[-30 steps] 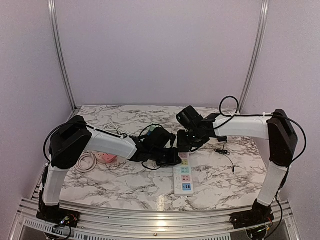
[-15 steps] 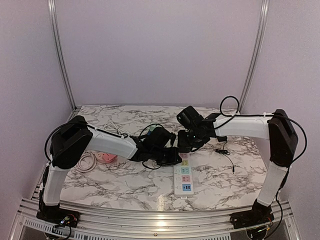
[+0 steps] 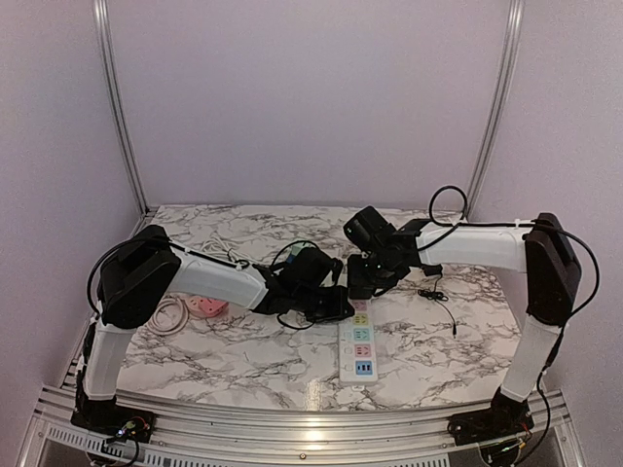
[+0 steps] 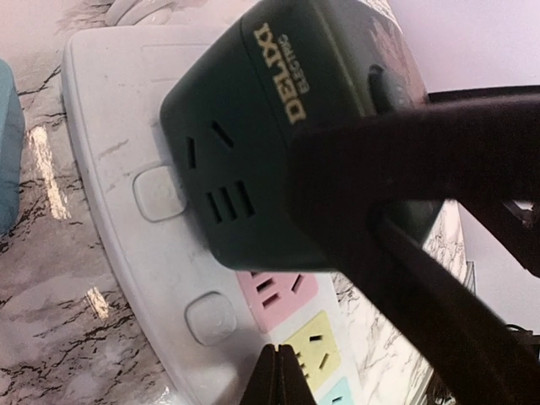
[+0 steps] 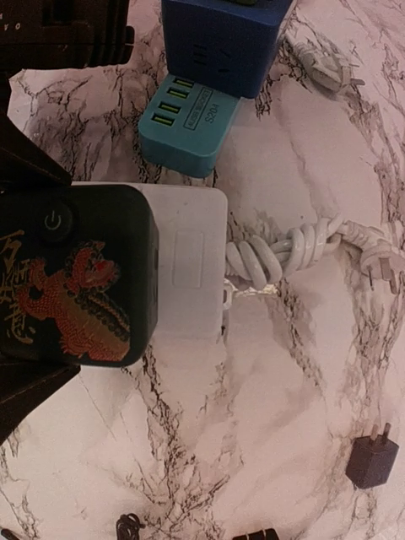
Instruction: Pull the plug off the socket
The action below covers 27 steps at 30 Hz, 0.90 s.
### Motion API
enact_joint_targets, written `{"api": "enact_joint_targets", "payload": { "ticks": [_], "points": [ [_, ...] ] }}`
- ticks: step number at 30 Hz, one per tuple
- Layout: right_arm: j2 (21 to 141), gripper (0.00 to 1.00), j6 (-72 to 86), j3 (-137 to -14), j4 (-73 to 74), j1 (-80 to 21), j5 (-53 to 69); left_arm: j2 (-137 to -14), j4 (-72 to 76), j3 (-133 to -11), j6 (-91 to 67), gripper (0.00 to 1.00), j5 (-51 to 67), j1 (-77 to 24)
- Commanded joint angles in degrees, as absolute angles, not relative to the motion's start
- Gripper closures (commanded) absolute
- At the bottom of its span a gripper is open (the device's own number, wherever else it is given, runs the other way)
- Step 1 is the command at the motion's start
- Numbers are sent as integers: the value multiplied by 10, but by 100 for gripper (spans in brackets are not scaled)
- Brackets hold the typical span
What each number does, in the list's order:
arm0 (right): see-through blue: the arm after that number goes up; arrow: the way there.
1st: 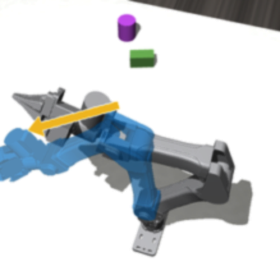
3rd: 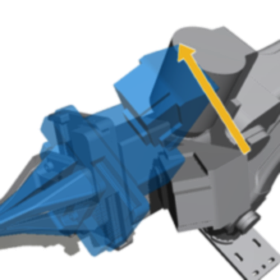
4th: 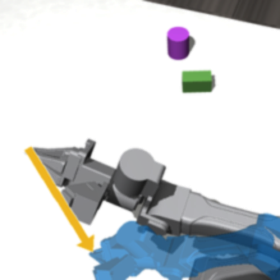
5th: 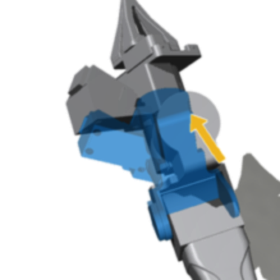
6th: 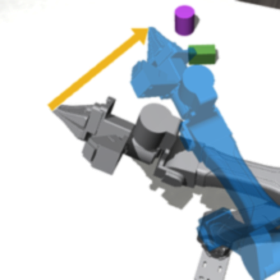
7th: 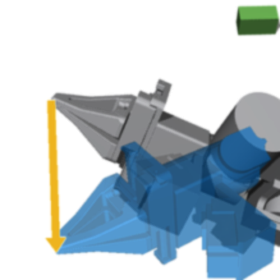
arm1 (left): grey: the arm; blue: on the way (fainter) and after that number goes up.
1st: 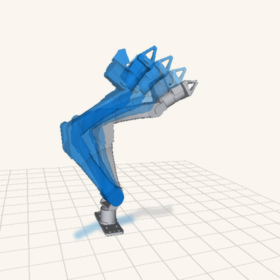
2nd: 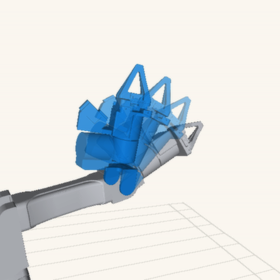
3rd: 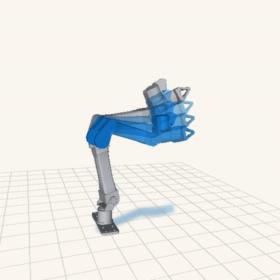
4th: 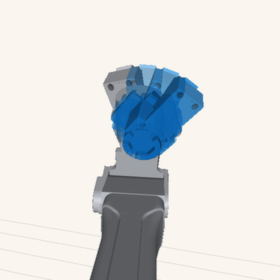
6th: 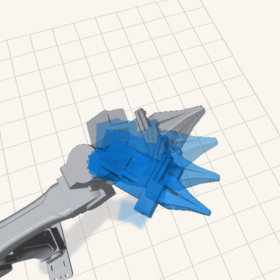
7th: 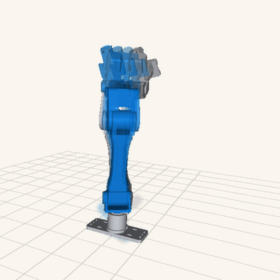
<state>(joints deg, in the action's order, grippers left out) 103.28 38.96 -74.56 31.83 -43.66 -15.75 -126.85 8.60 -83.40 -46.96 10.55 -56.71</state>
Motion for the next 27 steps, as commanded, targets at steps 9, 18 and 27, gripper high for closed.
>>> {"api": "enact_joint_targets", "payload": {
  "ticks": [9,18,27],
  "points": [
    [1015,95,379,-842,362,-482,-222,-1317,-18,-787,-469,100,75,-555],
    [1006,96,394,-831,340,-484,-194,-1325,-6,-782,-476,100,75,-555],
    [976,97,406,-801,339,-472,-209,-1313,-18,-784,-468,100,69,-555]
  ]
}}
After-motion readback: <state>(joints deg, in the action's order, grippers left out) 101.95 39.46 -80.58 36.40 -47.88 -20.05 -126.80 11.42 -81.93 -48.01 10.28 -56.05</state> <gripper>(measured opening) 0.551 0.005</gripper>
